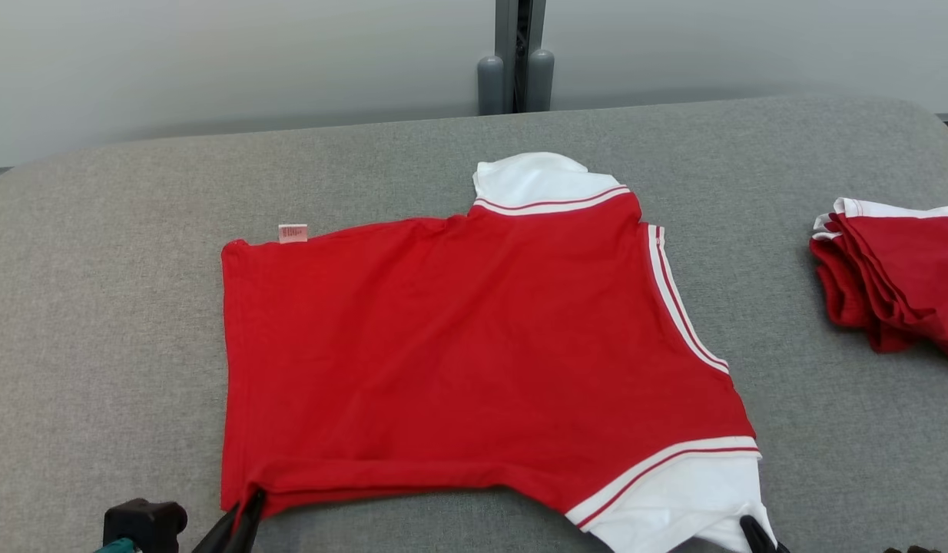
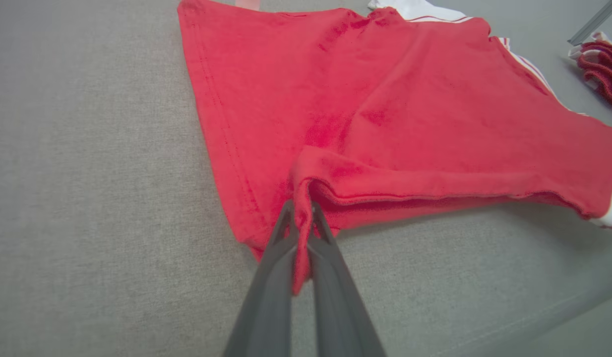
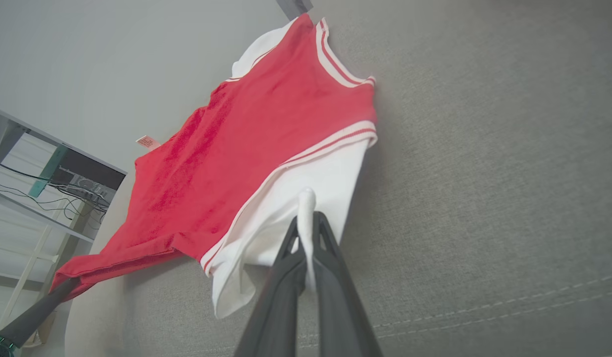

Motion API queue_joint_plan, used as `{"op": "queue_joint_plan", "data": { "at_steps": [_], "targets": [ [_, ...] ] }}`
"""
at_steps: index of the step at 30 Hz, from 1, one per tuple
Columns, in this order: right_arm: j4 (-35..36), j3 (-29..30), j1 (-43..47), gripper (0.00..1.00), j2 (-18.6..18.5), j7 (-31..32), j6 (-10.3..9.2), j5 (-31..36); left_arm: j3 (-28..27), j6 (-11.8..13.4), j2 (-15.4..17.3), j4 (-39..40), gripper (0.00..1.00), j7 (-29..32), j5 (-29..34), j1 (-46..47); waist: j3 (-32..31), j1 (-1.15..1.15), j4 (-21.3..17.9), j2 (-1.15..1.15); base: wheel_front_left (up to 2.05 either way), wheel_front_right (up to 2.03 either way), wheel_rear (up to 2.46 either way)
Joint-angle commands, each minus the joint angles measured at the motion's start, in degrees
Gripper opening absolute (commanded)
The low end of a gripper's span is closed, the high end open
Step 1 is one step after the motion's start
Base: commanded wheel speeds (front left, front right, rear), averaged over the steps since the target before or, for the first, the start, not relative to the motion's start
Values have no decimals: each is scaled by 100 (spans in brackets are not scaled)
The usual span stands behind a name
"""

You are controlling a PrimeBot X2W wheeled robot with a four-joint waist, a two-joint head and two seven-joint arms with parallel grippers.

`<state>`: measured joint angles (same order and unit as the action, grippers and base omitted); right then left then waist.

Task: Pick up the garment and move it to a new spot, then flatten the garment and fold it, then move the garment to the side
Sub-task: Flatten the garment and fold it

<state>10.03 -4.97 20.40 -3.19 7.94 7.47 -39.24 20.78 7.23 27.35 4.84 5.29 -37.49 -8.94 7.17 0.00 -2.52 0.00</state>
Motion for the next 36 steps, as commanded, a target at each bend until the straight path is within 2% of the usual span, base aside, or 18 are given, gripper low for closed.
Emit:
{"op": "queue_joint_plan", "data": {
  "at_steps": [1,5,10,20,29,36],
  "targets": [
    [44,42,52,0,-8,37,6,21,-11,35,40,30,0,17,-32,-56,-17,0,-18,0,0,0,0],
    [321,117,256,0,17,266,6,121,-31,123,193,293,0,290,-149,-328,-65,0,-51,0,0,0,0],
    [546,184,85,0,16,372,6,293,-57,152,288,564,0,463,-207,-341,-68,0,-41,0,0,0,0],
    [391,147,-1086,0,-109,325,6,630,-113,27,312,761,0,643,-322,238,191,0,43,0,0,0,0],
    [-717,4,-2390,0,-612,-83,5,884,-132,-123,82,364,0,504,-415,820,607,0,184,0,0,0,0],
    [-1723,-432,-3224,0,-817,-377,6,785,-143,-196,-137,-170,0,320,-477,1208,879,0,269,0,0,0,0]
  ]
}}
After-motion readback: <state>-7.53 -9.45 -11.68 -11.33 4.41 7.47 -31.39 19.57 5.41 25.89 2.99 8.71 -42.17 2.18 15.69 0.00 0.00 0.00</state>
